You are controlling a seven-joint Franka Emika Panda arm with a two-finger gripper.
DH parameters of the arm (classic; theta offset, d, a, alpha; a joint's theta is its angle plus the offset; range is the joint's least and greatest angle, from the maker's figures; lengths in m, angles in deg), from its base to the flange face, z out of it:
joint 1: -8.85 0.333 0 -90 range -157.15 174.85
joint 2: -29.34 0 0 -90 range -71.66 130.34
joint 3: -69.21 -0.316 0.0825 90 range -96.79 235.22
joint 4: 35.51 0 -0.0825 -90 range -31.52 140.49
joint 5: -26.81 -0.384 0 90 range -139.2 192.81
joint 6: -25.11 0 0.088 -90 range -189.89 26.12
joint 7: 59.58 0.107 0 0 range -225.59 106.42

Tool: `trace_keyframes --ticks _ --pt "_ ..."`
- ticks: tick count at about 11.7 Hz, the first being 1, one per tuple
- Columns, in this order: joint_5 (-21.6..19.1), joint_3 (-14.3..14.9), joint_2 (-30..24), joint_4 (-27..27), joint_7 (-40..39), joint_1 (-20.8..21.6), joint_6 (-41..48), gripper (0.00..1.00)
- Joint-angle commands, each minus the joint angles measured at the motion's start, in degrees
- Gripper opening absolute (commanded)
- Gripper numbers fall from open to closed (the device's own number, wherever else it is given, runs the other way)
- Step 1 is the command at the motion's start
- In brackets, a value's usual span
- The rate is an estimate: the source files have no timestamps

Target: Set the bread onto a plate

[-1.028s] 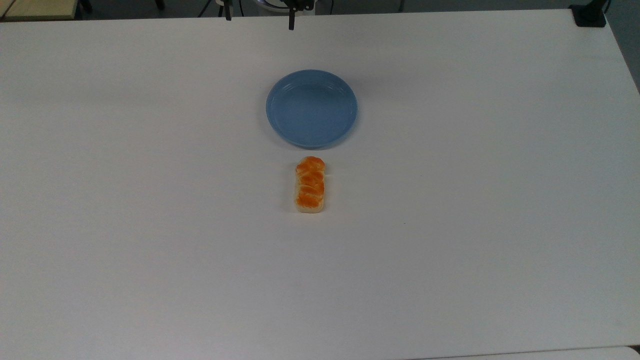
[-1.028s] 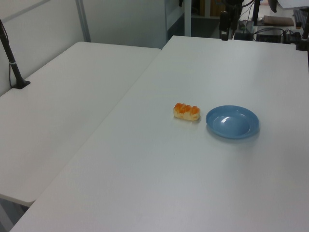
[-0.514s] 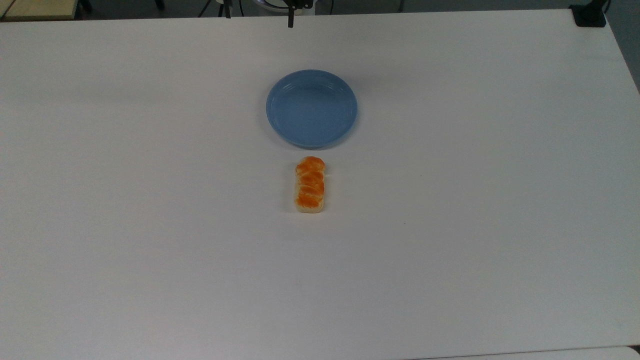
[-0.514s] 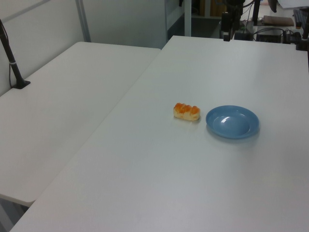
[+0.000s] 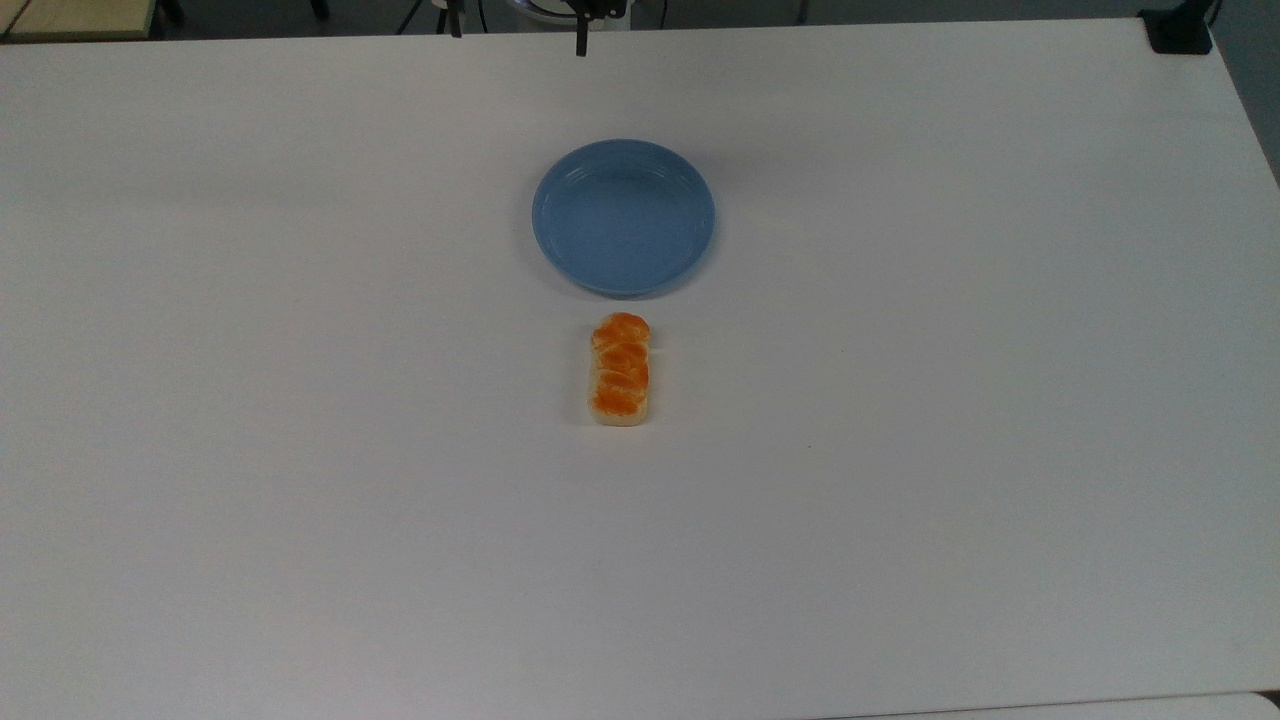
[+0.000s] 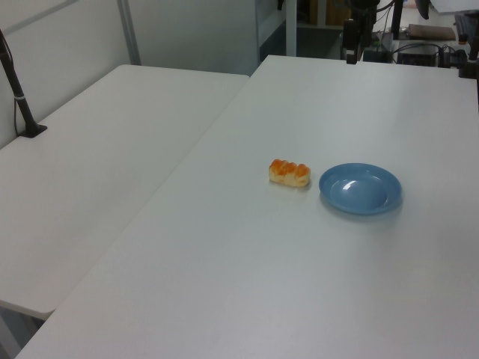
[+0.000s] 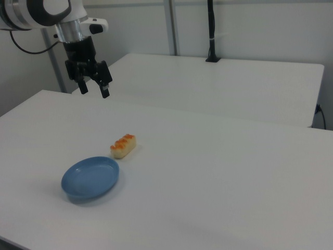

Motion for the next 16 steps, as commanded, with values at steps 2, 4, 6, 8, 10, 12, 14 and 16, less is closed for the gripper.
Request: trace_keyframes --ticks 2,4,6,8,10,12,14,16 --pt "-1.2 0.0 0.6 1.2 -1.2 -0.1 -4.3 1.0" --pt "-2.6 0.0 3.2 0.5 -1.2 -0.1 -7.0 1.0" --pt "-2.8 0.0 6.5 0.1 -1.1 0.4 -10.7 1.0" --pt "-2.7 -0.7 11.4 -1.1 -0.5 0.8 -13.3 1.0" --pt "-2.0 -0.7 16.0 -1.2 -0.4 2.0 -16.0 1.0" --pt "-1.6 -0.6 20.4 -1.2 -0.3 3.9 -21.0 1.0" --pt "-1.6 -0.6 24.0 -1.2 -0.2 4.1 -24.7 1.0" --pt "-1.7 -0.7 27.0 -1.2 -0.1 4.3 -27.9 1.0"
